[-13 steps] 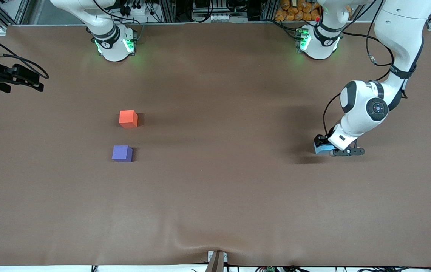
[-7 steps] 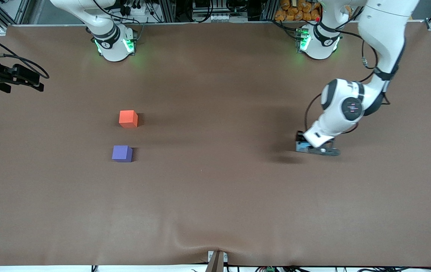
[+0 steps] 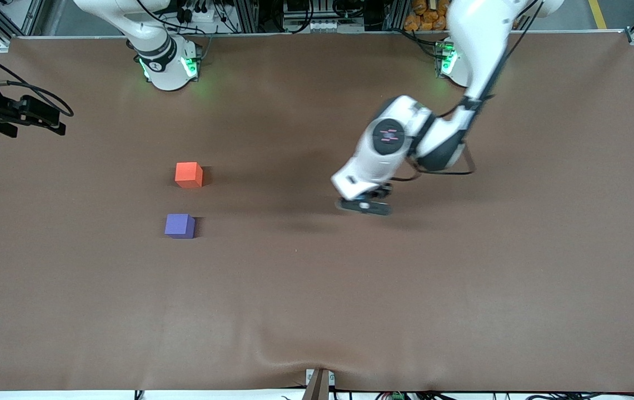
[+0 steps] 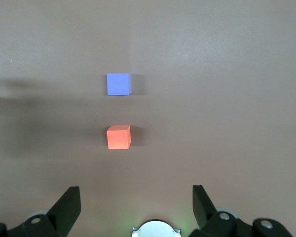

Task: Place blue block between orange and purple blocks
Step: 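Carry the blue cube with the left gripper while the right gripper approaches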

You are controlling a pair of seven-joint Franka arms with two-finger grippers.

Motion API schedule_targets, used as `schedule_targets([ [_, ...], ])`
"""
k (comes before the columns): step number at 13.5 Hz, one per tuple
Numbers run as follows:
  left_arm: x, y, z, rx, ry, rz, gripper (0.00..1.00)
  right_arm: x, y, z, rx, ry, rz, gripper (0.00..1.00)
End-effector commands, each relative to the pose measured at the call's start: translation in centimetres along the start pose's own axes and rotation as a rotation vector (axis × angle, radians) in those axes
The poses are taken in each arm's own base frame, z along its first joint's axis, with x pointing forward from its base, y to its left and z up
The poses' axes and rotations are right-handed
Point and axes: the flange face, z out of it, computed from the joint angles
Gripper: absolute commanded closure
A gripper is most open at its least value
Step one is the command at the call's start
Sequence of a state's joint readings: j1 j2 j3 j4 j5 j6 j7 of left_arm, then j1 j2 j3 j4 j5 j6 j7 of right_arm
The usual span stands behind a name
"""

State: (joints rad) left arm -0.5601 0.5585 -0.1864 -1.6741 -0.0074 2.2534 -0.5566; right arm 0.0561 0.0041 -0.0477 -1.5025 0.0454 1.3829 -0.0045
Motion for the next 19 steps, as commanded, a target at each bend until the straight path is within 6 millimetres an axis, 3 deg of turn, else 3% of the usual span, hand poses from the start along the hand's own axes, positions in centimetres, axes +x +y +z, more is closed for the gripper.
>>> schedule_targets([
  [1, 1.9, 5.4, 2.2, -0.022, -0.009, -0.047, 1.00, 0.0, -0.3, -0.3, 0.003, -0.002, -0.010, 0.00],
  [4, 0.9, 10.0, 5.7, -0.021, -0.011, -0.128, 1.00, 2.5, 0.0, 3.0, 0.001, -0.066, -0.003, 0.00],
  [5, 0.2, 10.6, 6.9, 0.013, -0.002, -0.147, 1.00, 2.6, 0.1, 3.4, -0.001, -0.074, -0.003, 0.00],
  [10, -0.7, 10.5, 10.3, 0.079, 0.000, -0.184, 1.00, 6.1, -1.3, 9.3, -0.025, -0.178, -0.019, 0.00],
  [11, -0.8, 10.4, 11.0, 0.081, -0.002, -0.231, 0.93, 6.8, -1.4, 10.6, -0.013, -0.196, -0.013, 0.00],
  [12, -0.8, 10.4, 11.0, 0.083, 0.003, -0.262, 0.24, 7.2, -1.6, 11.6, -0.003, -0.204, -0.006, 0.00],
  [13, -0.9, 10.9, 10.2, 0.076, 0.013, -0.263, 0.00, 7.5, -1.7, 12.6, 0.027, -0.215, 0.018, 0.00],
  [15, -0.2, 11.0, 6.7, 0.046, 0.036, -0.271, 0.00, 7.7, -2.1, 14.5, 0.047, -0.227, 0.084, 0.00],
  [16, 0.5, 10.7, 4.1, 0.029, 0.061, -0.281, 0.00, 7.6, -3.6, 15.1, 0.039, -0.229, 0.097, 0.00],
  [19, 3.0, 6.4, -6.9, 0.012, 0.100, -0.346, 0.00, 7.3, -8.5, 16.2, 0.015, -0.226, 0.125, 0.00],
])
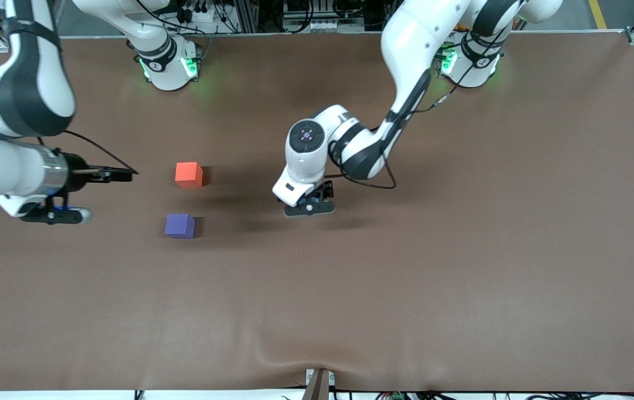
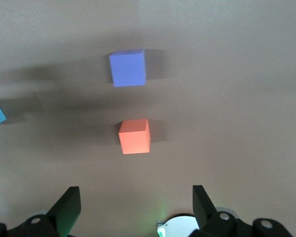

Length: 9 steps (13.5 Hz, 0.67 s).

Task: Place blue block between orange and purple blocks
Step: 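Carry the blue cube with the left gripper while the right gripper approaches, then set the blue cube down mid-table and open the left gripper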

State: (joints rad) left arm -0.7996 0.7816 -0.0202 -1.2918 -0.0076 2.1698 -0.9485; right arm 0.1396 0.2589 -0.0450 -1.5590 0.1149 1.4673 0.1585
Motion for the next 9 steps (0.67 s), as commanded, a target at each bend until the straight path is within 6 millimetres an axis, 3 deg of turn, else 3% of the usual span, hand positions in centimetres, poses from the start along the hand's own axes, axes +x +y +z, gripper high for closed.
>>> schedule_targets([
  [1, 3.5, -4.3, -11.1, -0.002, 0.006, -0.077, 0.00, -1.3, -5.0, 0.9, 0.003, 0.011, 0.042, 0.00],
  [2, 4.8, -6.5, -14.3, -0.001, 0.007, -0.109, 0.00, -1.5, -6.5, 1.4, -0.003, 0.016, 0.069, 0.00],
  [4, 6.1, -10.0, -18.7, 0.029, -0.008, -0.141, 0.00, -1.8, -9.5, 3.6, -0.012, 0.027, 0.069, 0.00],
  [7, 9.7, -17.8, -23.3, 0.040, -0.005, -0.118, 0.00, -3.0, -17.3, 7.2, 0.014, 0.063, 0.063, 0.00],
  [9, 12.1, -23.9, -25.8, 0.045, -0.005, -0.082, 0.00, -3.4, -22.9, 10.8, -0.001, 0.097, 0.025, 0.00],
])
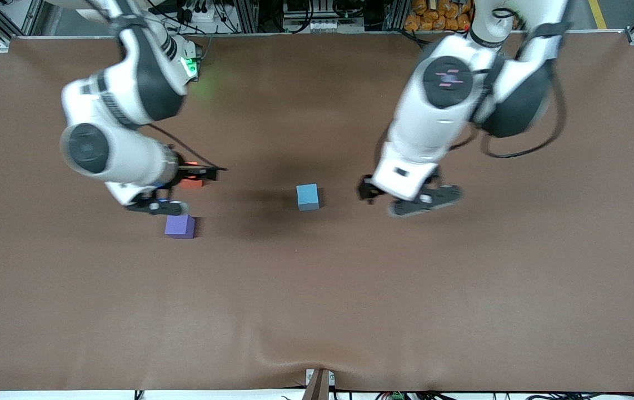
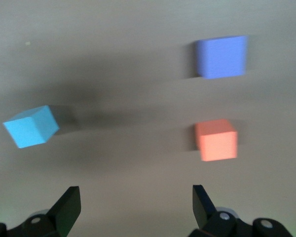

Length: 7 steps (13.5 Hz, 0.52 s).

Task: Place blue block between orange and purple blocks
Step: 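Set the blue cube down mid-table and open the left gripper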

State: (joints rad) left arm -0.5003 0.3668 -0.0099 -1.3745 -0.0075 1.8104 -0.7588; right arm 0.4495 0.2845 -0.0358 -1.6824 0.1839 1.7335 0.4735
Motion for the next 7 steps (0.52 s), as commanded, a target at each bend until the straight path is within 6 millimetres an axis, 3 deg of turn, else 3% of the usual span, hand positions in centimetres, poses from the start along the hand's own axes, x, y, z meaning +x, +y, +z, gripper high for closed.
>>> schedule_targets([
  [1, 2.9, -7.9, -2.8, 0.005, -0.026, 0.038, 0.00, -1.4, -7.1, 4.9, -0.005, 0.037, -0.050, 0.00],
  [4, 6.4, -14.8, -5.4, -0.005, -0.006, 0.036, 0.00, -2.5, -13.1, 11.0, 0.000, 0.097, -0.110, 0.00],
  [7, 8.5, -21.0, -6.1, 0.025, -0.033, 0.082, 0.00, -2.6, -16.5, 15.8, 0.019, 0.159, -0.103, 0.00],
])
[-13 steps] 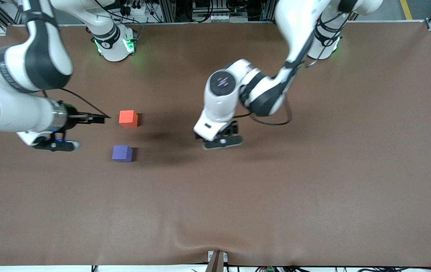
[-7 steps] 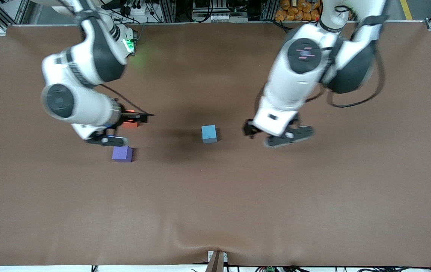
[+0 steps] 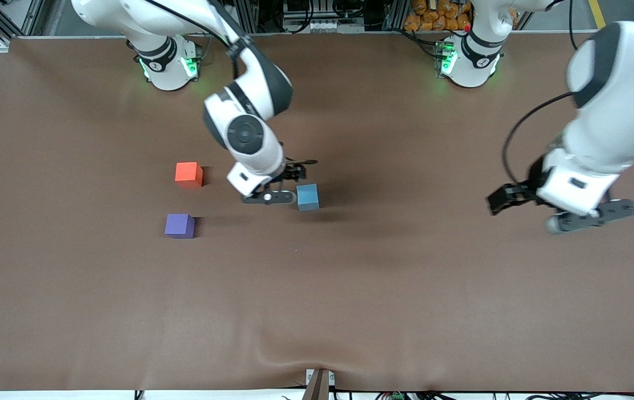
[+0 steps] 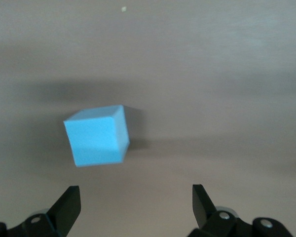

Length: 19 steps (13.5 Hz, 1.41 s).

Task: Place blue block between orange and purple blocks
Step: 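Grasp the blue cube with the right gripper while the left gripper withdraws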

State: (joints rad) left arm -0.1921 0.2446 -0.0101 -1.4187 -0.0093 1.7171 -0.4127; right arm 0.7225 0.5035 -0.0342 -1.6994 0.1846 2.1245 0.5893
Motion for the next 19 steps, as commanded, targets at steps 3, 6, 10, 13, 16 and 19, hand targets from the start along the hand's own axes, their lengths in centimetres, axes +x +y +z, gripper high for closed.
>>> schedule_targets([
  [3, -0.8, -7.1, -2.2, 0.008, -0.035, 0.032, 0.00, 0.5, -2.4, 4.3, 0.024, 0.071, -0.011, 0.00],
  [6, -1.8, -9.6, -2.5, 0.011, -0.031, 0.040, 0.00, 0.4, -3.6, 6.0, 0.044, 0.109, -0.025, 0.00],
  [10, -4.7, -10.7, -1.7, 0.001, 0.023, 0.057, 0.00, 0.1, -4.6, 7.1, 0.046, 0.115, -0.040, 0.00],
  [13, -6.2, -10.3, -1.4, -0.002, 0.035, 0.070, 0.00, -0.2, -5.2, 8.3, 0.047, 0.130, -0.053, 0.00],
  [16, -6.7, -10.4, -2.2, -0.006, 0.046, 0.070, 0.00, -0.2, -5.3, 8.4, 0.020, 0.149, -0.088, 0.53],
  [19, -7.0, -9.9, -2.6, -0.007, 0.052, 0.080, 0.00, 0.3, -4.5, 7.1, 0.009, 0.136, -0.081, 1.00],
])
